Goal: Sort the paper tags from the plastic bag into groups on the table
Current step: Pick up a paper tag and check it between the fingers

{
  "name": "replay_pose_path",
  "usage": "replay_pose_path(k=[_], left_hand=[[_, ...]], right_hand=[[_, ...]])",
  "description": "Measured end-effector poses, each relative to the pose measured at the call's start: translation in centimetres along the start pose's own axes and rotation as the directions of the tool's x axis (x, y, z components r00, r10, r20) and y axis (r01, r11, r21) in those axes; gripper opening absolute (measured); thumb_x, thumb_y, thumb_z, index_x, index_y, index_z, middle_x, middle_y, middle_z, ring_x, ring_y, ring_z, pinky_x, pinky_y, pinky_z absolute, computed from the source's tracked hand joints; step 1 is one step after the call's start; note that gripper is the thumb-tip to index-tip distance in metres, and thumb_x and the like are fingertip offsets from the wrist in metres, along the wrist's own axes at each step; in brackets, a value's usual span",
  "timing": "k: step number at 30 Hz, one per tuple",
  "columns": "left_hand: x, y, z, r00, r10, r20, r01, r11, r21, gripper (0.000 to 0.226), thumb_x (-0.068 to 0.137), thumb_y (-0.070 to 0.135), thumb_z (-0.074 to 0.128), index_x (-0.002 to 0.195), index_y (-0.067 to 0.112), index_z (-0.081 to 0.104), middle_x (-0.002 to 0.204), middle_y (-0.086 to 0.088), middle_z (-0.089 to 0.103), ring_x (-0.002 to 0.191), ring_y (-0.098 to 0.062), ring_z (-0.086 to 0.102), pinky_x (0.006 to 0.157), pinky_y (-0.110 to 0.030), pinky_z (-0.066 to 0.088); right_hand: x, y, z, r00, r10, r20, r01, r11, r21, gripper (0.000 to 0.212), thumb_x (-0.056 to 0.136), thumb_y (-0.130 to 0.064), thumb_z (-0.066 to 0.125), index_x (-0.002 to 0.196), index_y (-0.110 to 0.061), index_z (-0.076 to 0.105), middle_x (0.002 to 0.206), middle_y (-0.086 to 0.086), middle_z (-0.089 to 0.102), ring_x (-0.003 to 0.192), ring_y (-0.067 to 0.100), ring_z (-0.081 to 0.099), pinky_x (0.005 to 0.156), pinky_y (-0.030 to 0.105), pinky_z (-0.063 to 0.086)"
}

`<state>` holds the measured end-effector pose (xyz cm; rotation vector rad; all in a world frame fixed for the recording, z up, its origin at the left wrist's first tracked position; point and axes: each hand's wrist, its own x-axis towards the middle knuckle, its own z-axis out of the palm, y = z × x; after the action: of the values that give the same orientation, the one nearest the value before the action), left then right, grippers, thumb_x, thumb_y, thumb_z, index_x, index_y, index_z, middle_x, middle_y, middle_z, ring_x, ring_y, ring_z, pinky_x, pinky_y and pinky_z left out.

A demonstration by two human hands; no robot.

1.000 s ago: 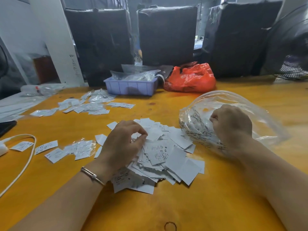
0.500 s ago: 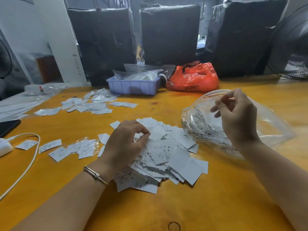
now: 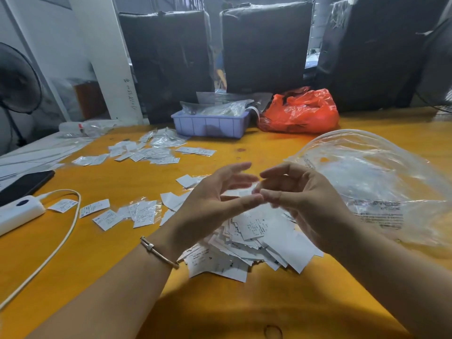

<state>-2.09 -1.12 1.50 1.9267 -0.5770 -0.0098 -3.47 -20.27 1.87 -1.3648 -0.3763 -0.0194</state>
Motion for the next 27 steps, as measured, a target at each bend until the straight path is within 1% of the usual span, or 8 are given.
replay_pose_path(k=[3, 5, 8, 12, 16, 20, 24, 27], left_hand=[[-0.1, -0.2, -0.1, 0.999, 0.018, 0.033, -0.014, 0.995, -0.100, 0.027, 0.082, 0.018, 0.076, 0.107, 0.008, 0.071, 0.091, -0.006, 0.076, 0.086, -0.014, 0.072, 0.081, -0.025, 0.057], [-0.1, -0.4, -0.2, 0.999, 0.043, 0.009, -0.042, 0.994, -0.102, 0.016, 0.082, 0.018, 0.075, 0.092, 0.005, 0.074, 0.078, -0.009, 0.074, 0.074, -0.015, 0.069, 0.074, -0.023, 0.056], [0.0, -0.5, -0.6, 0.998, 0.055, -0.017, -0.057, 0.995, -0.083, 0.021, 0.081, 0.026, 0.074, 0.086, 0.006, 0.074, 0.075, -0.007, 0.073, 0.071, -0.014, 0.068, 0.069, -0.020, 0.052], [0.0, -0.8, -1.0, 0.997, 0.036, -0.061, -0.042, 0.995, -0.089, 0.024, 0.079, 0.029, 0.076, 0.077, 0.006, 0.071, 0.068, -0.008, 0.070, 0.064, -0.014, 0.064, 0.065, -0.021, 0.051], [-0.1, -0.8, -1.2, 0.997, 0.029, -0.070, -0.034, 0.996, -0.079, 0.027, 0.080, 0.036, 0.072, 0.077, 0.009, 0.074, 0.071, -0.009, 0.073, 0.068, -0.018, 0.069, 0.073, -0.025, 0.055], [0.0, -0.8, -1.1, 0.992, 0.021, -0.123, -0.032, 0.996, -0.086, 0.021, 0.081, 0.028, 0.073, 0.087, 0.008, 0.076, 0.079, -0.005, 0.076, 0.081, -0.017, 0.072, 0.084, -0.024, 0.056], [0.2, -1.2, -1.3, 0.958, -0.009, -0.285, -0.009, 0.998, -0.060, 0.006, 0.079, 0.019, 0.079, 0.080, 0.014, 0.076, 0.084, -0.001, 0.076, 0.092, -0.017, 0.070, 0.083, -0.018, 0.055], [0.3, -1.5, -1.6, 0.936, -0.011, -0.353, 0.003, 1.000, -0.025, 0.011, 0.080, 0.019, 0.080, 0.077, 0.014, 0.070, 0.075, -0.001, 0.071, 0.079, -0.011, 0.068, 0.076, -0.018, 0.055]], right_hand=[[0.0, 0.0, -0.2, 1.000, -0.008, -0.003, 0.008, 1.000, -0.008, 0.036, 0.060, -0.007, 0.076, 0.094, -0.006, 0.066, 0.080, 0.012, 0.073, 0.071, 0.017, 0.068, 0.060, 0.020, 0.050], [0.0, -0.1, -0.6, 0.999, -0.017, -0.027, 0.016, 0.999, -0.038, 0.038, 0.059, -0.008, 0.077, 0.095, -0.005, 0.066, 0.079, 0.011, 0.073, 0.072, 0.017, 0.068, 0.061, 0.019, 0.051], [0.1, 0.0, -0.9, 0.998, -0.026, -0.050, 0.021, 0.994, -0.109, 0.037, 0.060, -0.009, 0.078, 0.095, -0.006, 0.067, 0.077, 0.009, 0.073, 0.070, 0.016, 0.068, 0.060, 0.017, 0.050], [0.3, 0.1, -1.2, 0.995, -0.055, -0.083, 0.039, 0.982, -0.186, 0.027, 0.070, 0.003, 0.077, 0.094, -0.005, 0.068, 0.073, 0.008, 0.073, 0.063, 0.014, 0.067, 0.057, 0.013, 0.048], [0.2, 0.2, -1.2, 0.988, -0.120, -0.101, 0.082, 0.946, -0.315, 0.019, 0.077, 0.002, 0.074, 0.093, -0.007, 0.069, 0.071, 0.005, 0.072, 0.062, 0.011, 0.065, 0.055, 0.014, 0.047], [0.1, 0.6, -1.4, 0.977, -0.208, 0.042, 0.175, 0.677, -0.715, 0.010, 0.081, -0.013, 0.075, 0.089, -0.015, 0.070, 0.071, -0.005, 0.066, 0.060, 0.001, 0.057, 0.057, 0.016, 0.043], [0.0, 1.1, -1.3, 0.980, -0.072, 0.184, 0.195, 0.505, -0.841, 0.011, 0.080, -0.017, 0.076, 0.087, -0.021, 0.068, 0.082, -0.010, 0.064, 0.076, 0.000, 0.056, 0.063, 0.014, 0.042], [0.2, 0.8, -1.9, 0.980, 0.060, 0.191, 0.150, 0.411, -0.899, 0.017, 0.078, -0.025, 0.075, 0.090, -0.028, 0.064, 0.092, -0.015, 0.059, 0.088, -0.001, 0.052, 0.069, 0.017, 0.041]])
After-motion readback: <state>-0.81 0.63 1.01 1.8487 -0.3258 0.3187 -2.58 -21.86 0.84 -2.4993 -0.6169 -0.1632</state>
